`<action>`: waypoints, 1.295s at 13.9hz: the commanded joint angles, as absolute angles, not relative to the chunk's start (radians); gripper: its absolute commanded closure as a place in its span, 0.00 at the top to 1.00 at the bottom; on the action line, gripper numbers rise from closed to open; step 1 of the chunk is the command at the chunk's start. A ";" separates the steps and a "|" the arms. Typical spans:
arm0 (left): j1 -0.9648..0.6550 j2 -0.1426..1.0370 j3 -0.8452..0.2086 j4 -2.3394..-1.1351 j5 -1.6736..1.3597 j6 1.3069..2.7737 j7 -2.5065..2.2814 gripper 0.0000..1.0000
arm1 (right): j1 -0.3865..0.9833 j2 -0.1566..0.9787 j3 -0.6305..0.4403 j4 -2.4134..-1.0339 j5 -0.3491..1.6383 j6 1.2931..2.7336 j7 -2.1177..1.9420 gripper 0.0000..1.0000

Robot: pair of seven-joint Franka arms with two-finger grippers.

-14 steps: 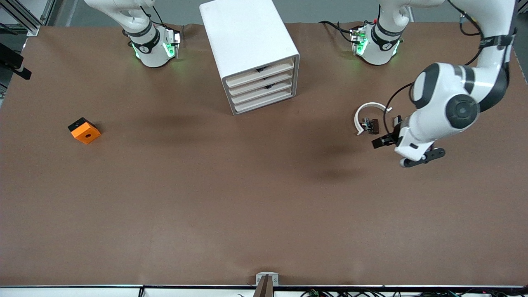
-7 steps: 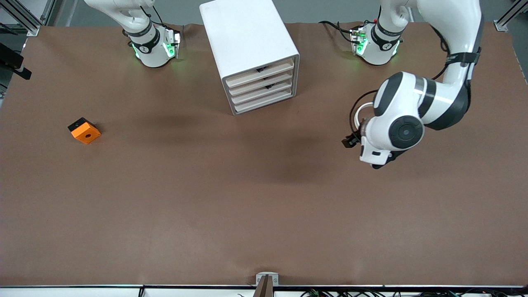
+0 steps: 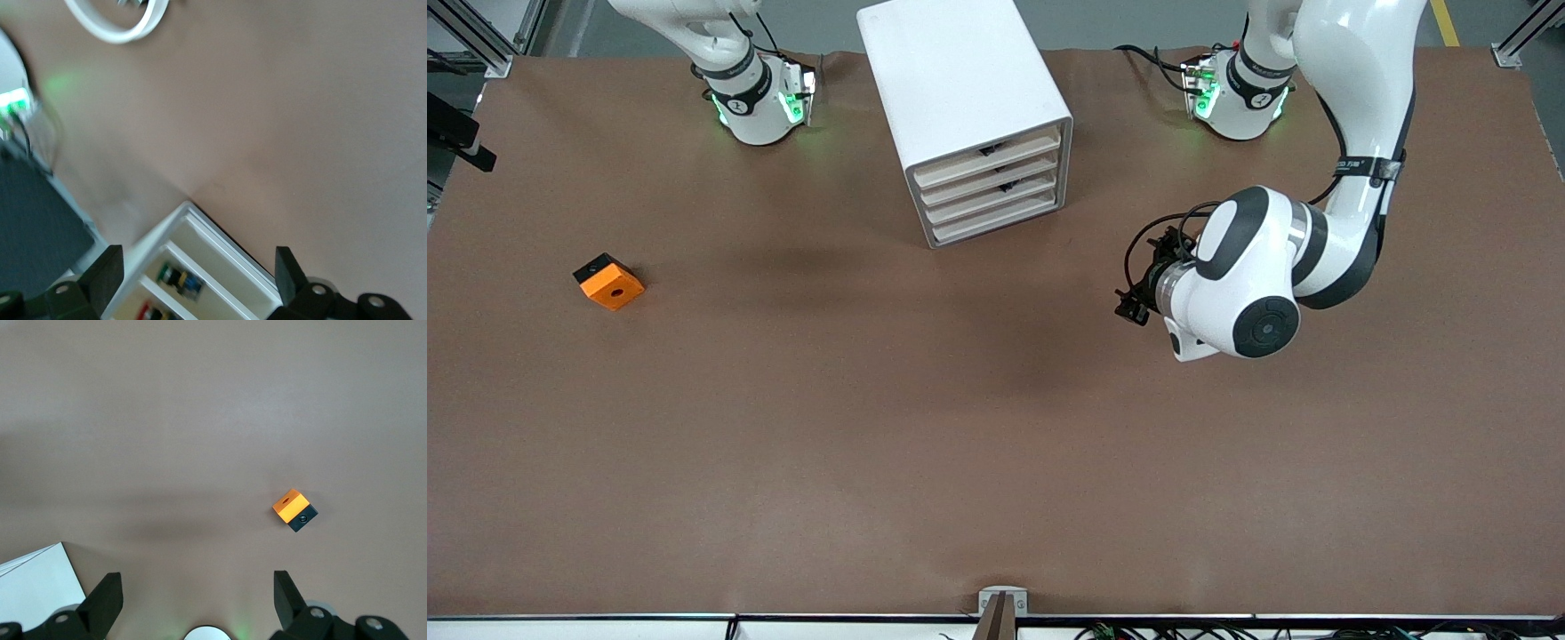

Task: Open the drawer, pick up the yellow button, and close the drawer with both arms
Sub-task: 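Grasp the lowest drawer's front edge with the left gripper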

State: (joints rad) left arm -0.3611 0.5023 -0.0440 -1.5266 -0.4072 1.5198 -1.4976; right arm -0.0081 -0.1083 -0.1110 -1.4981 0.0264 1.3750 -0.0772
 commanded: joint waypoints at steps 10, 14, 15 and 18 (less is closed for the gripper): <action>-0.341 0.699 -0.044 -1.496 -0.773 1.215 -1.978 1.00 | -0.008 -0.124 -0.107 -1.506 0.038 1.358 -0.058 1.00; -0.356 0.723 -0.099 -1.519 -0.810 1.123 -2.086 1.00 | -0.011 -0.121 -0.109 -1.499 0.038 1.359 -0.058 1.00; -0.356 0.723 -0.119 -1.523 -0.818 1.121 -2.095 1.00 | -0.011 -0.121 -0.109 -1.499 0.038 1.359 -0.058 1.00; -0.357 0.723 -0.152 -1.545 -0.856 1.121 -2.141 1.00 | -0.009 -0.121 -0.109 -1.499 0.038 1.358 -0.058 1.00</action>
